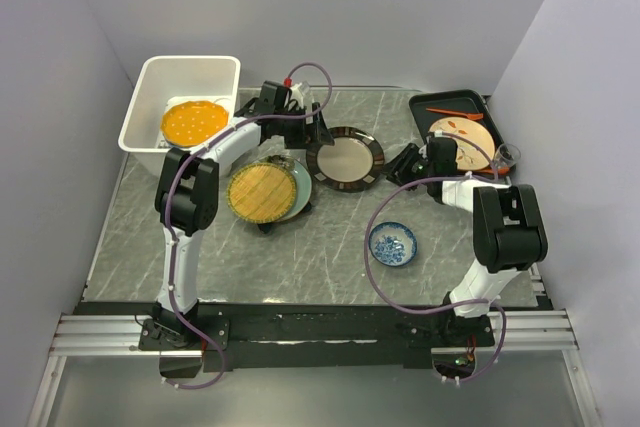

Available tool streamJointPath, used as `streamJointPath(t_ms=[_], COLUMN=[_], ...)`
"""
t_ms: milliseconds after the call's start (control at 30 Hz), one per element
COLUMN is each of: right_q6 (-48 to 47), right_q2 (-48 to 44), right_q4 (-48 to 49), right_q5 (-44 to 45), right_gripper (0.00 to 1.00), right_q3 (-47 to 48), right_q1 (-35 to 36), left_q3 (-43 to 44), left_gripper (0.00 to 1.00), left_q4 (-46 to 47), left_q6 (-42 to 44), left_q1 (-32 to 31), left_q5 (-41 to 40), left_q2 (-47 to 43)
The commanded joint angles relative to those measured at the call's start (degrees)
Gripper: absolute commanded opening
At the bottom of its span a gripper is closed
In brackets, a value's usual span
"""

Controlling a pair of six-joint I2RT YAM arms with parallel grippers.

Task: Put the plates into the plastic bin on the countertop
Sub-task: Pick up the plate at the center of the board.

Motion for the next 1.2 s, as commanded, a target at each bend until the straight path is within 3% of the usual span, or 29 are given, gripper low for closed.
streamJointPath(t_ms=[0,267,300,400,600,1167], right_q6=[1.0,0.6,0.6,0.4,-0.4,-0.9], right_q2=[2.3,7.2,7.4,6.8,4.6,-8.9], right_q4=[2.5,0.7,0.6,1.4,1.8,0.5], right_q5=[-1.1,1.5,1.6,1.8,1.0,2.8], right_gripper=[0.47,0.42,0.33,0.19,0.01,0.0], right_q3=[3.2,7.1,7.3,6.4,5.6,-0.1], right_q1=[0.0,1.5,1.6,1.7,1.7,-1.2], left_q3=[-0.5,-1.2,-1.2,-1.7,-2.0,1.0], left_gripper=[0.92,0.92,0.92,0.92,0.92,0.92], left_q4=[1.8,0.9,0.7,0.6,0.5,3.1], left_q6=[1.0,1.7,1.9,2.3,2.4,0.6], left_q1=[0.0,0.0,0.0,0.0,0.0,0.0], left_q5=[0.0,-0.3,-0.5,-0.8,-0.9,1.9], left_q2=[-0.5,-0.9,-1.0,-1.2,-0.9,1.8])
